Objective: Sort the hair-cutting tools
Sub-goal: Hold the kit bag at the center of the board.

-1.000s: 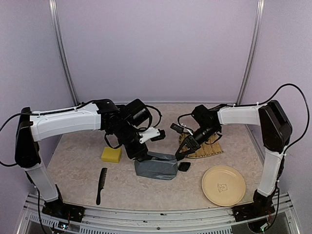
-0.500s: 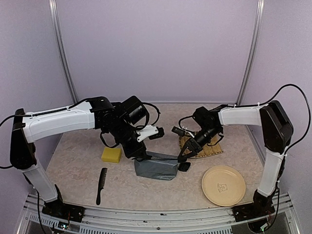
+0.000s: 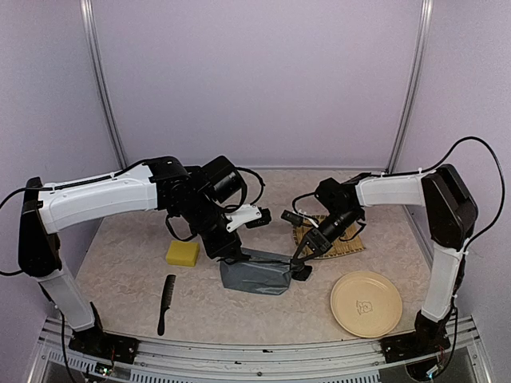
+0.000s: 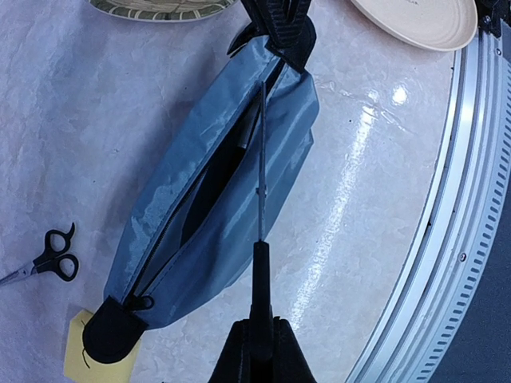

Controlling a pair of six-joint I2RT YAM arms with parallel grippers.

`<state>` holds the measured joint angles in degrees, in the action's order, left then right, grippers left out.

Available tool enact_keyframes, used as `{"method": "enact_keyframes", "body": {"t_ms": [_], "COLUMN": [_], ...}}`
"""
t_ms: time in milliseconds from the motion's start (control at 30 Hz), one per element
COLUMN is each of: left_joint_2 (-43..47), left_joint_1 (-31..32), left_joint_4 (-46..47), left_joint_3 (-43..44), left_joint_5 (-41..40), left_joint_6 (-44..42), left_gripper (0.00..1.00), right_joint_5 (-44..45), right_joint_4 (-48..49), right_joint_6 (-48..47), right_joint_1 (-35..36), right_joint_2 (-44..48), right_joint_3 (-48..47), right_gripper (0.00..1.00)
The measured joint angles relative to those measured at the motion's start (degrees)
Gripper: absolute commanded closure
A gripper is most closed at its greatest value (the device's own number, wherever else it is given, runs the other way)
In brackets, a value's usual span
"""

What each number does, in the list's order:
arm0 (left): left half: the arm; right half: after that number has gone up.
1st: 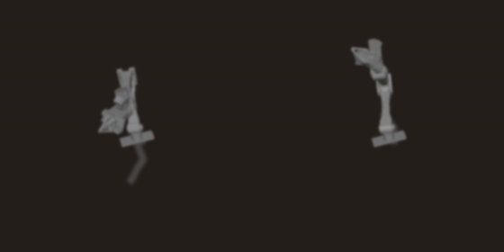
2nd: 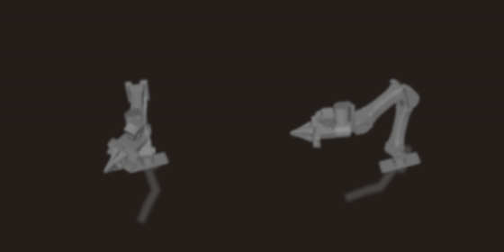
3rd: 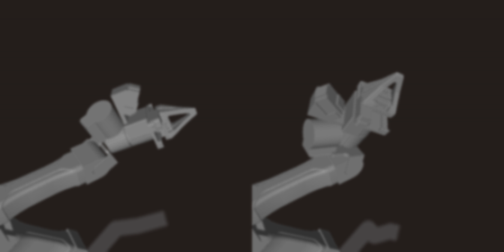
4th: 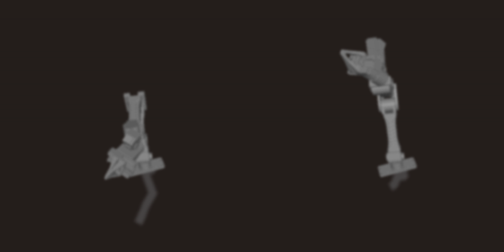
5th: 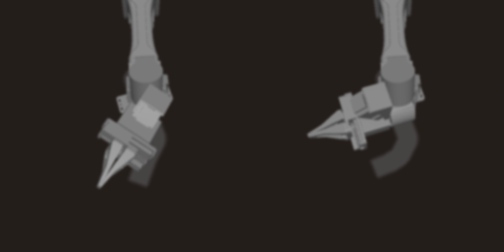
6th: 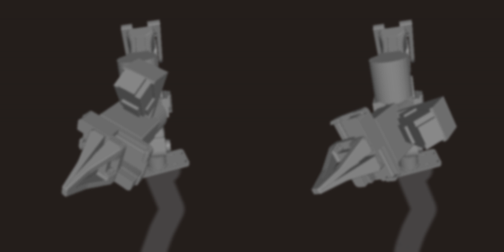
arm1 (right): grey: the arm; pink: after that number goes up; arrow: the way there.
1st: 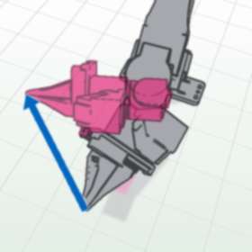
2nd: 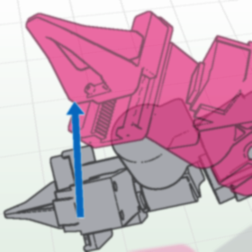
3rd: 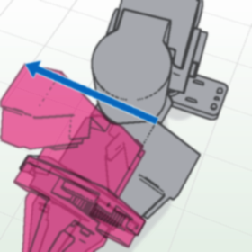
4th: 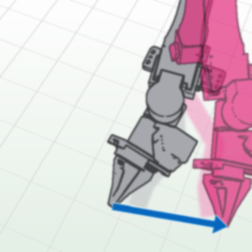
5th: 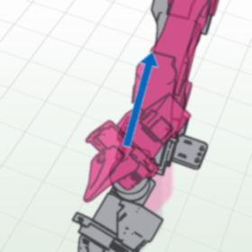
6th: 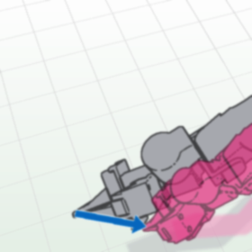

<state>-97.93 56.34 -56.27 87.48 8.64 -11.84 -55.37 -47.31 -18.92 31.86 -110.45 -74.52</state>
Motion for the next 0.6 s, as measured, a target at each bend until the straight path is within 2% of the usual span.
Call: {"method": "enact_keyframes", "body": {"t_ms": [600], "left_joint_2": [-5.16], "left_joint_1": [-0.02], "left_joint_4": [-1.33], "left_joint_3": [4.63], "left_joint_5": [-1.81], "left_joint_6": [-1.09], "left_gripper": [1.00], "right_joint_5": [-2.27], "right_joint_4": [-3.43], "right_joint_6": [-3.69], "right_joint_1": [0.07], "right_joint_2": [-1.33], "right_joint_3": [-4.44], "right_gripper": [1.00]}}
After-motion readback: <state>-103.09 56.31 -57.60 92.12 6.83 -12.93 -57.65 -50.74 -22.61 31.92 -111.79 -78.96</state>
